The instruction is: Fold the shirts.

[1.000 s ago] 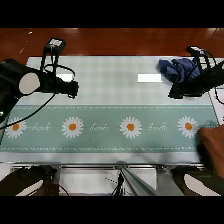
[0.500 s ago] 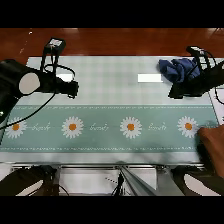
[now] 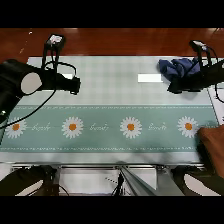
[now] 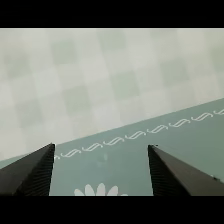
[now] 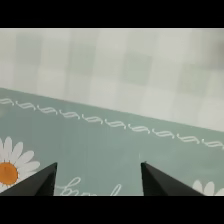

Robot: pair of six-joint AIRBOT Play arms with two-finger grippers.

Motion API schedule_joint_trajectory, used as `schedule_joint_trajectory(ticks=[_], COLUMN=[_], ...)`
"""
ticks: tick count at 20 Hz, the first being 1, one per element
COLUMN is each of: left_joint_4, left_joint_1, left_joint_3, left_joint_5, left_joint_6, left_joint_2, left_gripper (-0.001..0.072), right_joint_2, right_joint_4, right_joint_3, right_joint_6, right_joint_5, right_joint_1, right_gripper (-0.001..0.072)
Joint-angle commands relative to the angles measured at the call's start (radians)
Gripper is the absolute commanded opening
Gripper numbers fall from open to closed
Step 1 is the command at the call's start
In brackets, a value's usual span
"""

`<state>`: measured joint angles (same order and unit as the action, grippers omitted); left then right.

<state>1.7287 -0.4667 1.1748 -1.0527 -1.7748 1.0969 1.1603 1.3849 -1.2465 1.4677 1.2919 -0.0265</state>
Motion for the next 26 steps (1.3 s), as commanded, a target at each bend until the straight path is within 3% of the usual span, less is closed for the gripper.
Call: schedule_joint_trajectory(ticks=[1, 6, 8, 9, 10, 12, 13, 19, 26], left_joint_4=[0.001, 0.001, 0.001, 0.001, 0.001, 0.000, 0.000, 0.000, 0.000], left_joint_1=[0.002, 0.001, 0.001, 0.001, 0.001, 0.001, 0.000, -0.002, -0.002], left_joint_3=[0.000, 0.000, 0.000, 0.000, 0.000, 0.000, 0.000, 0.000, 0.000], left_joint_5=[0.093, 0.129, 0.129, 0.129, 0.129, 0.129, 0.129, 0.072, 0.027], left_joint_6=[0.001, 0.001, 0.001, 0.001, 0.001, 0.000, 0.000, 0.001, 0.001], left_joint_2=[0.012, 0.050, 0.062, 0.065, 0.066, 0.066, 0.066, 0.066, 0.066], left_gripper=[0.0684, 0.0684, 0.0683, 0.0684, 0.0683, 0.0684, 0.0684, 0.0683, 0.0684], right_joint_2=[0.000, 0.000, 0.004, 0.014, 0.033, 0.091, 0.126, 0.298, 0.496], right_joint_4=[0.026, 0.045, 0.180, 0.292, 0.411, 0.504, 0.478, 0.119, -0.011], right_joint_3=[0.000, 0.000, 0.000, 0.000, -0.002, -0.021, -0.031, -0.040, -0.040], right_joint_6=[0.009, 0.018, 0.037, 0.123, 0.278, 0.515, 0.554, 0.554, 0.514], right_joint_5=[-0.175, -0.399, -0.599, -0.692, -0.758, -0.762, -0.748, -0.701, -0.729], right_joint_1=[0.000, 0.000, 0.006, 0.021, 0.055, 0.151, 0.205, 0.423, 0.384], right_gripper=[0.0600, 0.0586, 0.0585, 0.0585, 0.0585, 0.0592, 0.0596, 0.0608, 0.0608])
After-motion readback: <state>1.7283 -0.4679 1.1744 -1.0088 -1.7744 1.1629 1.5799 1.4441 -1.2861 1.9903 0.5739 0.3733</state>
